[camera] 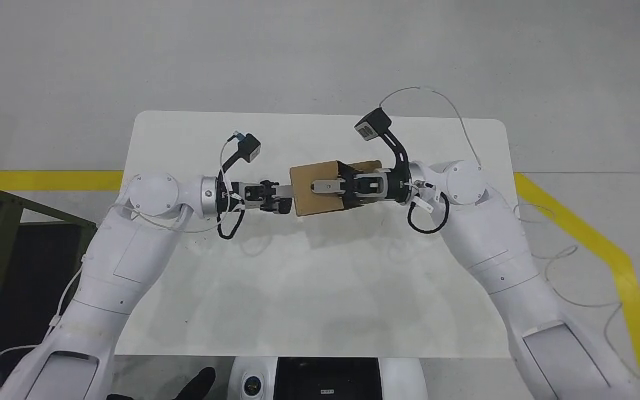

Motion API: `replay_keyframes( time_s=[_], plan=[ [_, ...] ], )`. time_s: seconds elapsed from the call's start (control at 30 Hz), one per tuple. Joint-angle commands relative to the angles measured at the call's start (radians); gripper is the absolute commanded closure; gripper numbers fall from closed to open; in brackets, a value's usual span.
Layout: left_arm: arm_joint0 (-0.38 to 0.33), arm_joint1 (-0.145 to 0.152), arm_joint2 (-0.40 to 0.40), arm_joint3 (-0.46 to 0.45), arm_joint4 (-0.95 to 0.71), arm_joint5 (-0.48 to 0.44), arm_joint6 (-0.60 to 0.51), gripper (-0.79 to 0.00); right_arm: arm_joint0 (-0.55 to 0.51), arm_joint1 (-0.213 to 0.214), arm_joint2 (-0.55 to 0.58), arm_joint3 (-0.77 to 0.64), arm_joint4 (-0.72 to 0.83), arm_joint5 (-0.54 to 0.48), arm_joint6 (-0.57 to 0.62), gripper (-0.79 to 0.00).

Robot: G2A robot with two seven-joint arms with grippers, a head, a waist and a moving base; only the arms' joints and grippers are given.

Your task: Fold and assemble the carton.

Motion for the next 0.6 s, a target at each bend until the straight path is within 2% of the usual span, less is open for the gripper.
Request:
replay_keyframes(
  time_s=[0.0,0.37,0.57],
  plan=[
    [-0.001,-0.001,0.002,-0.002,-0.003,0.002,-0.001,-0.785,0.0,0.0,0.0,0.001,0.001,0.0,0.001,0.0],
    [-0.017,-0.007,0.019,0.003,-0.012,-0.004,0.006,-0.785,-0.001,-0.004,-0.003,0.013,0.014,-0.004,0.008,0.0],
    [-0.004,-0.002,0.002,0.019,-0.007,-0.005,-0.001,-0.785,-0.002,-0.002,0.007,0.034,0.002,0.005,0.004,0.0]
  ],
)
